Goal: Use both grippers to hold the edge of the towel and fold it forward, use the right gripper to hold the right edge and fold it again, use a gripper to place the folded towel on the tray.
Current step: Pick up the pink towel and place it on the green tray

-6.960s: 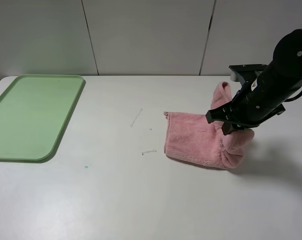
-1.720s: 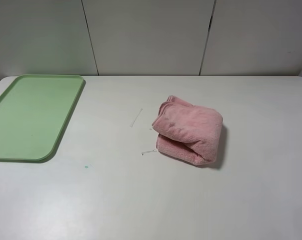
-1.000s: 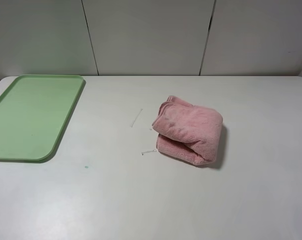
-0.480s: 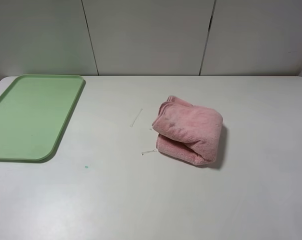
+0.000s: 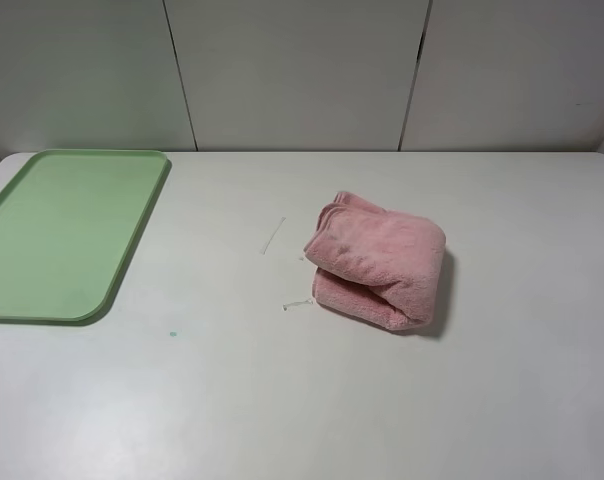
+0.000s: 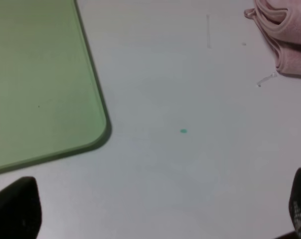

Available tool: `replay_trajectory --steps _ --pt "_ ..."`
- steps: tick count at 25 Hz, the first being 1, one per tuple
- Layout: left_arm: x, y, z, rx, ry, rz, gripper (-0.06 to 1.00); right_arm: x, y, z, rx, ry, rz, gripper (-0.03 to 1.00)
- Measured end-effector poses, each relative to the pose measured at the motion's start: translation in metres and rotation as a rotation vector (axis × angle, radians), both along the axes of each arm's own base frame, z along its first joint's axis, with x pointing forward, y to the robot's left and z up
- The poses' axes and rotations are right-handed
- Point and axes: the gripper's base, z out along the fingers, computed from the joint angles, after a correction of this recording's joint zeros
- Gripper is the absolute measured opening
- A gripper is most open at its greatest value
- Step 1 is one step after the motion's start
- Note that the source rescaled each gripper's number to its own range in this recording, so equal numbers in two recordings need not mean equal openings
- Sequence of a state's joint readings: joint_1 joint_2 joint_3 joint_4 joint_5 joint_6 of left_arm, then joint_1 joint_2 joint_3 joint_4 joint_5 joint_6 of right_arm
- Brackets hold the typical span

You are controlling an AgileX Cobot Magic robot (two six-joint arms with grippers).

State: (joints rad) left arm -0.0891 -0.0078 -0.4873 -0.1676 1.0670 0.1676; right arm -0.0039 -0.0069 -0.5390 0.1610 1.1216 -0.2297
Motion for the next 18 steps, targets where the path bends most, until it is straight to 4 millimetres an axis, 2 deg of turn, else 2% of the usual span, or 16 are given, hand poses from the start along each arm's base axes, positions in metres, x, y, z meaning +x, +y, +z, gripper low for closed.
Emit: replay_trajectory --steps 18 --pt "0.0000 0.0000 0.0000 0.000 0.000 0.000 1.00 -0.0001 0.0000 -0.0003 0.000 0.003 0.000 1.00"
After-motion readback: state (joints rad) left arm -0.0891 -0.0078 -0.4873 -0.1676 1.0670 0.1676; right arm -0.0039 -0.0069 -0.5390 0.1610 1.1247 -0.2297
